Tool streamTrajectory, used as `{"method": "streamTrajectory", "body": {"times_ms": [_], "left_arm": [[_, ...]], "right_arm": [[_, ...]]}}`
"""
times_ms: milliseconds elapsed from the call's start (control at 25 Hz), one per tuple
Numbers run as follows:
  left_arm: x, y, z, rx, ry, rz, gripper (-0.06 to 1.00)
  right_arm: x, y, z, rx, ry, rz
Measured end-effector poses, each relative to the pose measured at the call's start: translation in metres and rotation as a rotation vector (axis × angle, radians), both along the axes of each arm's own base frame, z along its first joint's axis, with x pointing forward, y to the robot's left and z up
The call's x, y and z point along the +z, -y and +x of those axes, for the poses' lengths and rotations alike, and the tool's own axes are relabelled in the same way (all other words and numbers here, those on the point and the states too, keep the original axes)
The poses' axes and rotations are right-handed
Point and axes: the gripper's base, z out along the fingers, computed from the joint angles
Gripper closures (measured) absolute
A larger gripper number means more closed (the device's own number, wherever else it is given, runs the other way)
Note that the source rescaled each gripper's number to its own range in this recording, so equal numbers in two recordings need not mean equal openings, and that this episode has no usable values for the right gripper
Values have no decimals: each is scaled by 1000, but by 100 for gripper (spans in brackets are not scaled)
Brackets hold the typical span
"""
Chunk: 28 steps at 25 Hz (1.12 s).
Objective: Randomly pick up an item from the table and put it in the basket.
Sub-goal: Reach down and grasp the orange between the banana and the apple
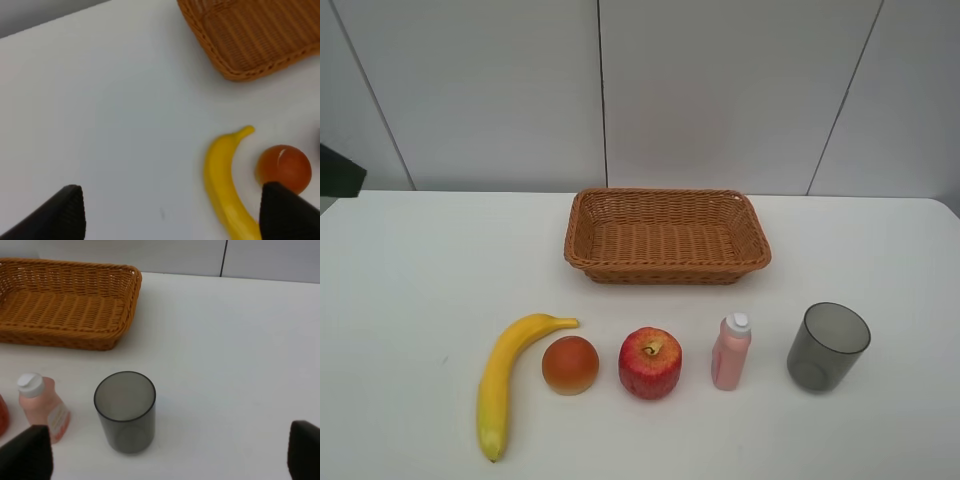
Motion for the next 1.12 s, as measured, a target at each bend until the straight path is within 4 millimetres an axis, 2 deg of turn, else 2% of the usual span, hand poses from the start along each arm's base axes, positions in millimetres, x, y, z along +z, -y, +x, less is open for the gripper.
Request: {"method": "streamTrajectory", "body": {"times_ms": [320,560,840,1040,1120], "left_arm": [[-15,65,55,-191,-83,69,39],[-35,115,81,-311,-152,120,39],[-74,162,91,-458,-267,223,39],[-105,176,91,-509,-372,291,39],[-115,178,91,-512,-416,312,32]], "right_arm": [[0,0,0,0,0,0],[0,0,0,0,0,0],[0,0,0,0,0,0],[0,0,0,0,0,0],[0,0,0,0,0,0]]}}
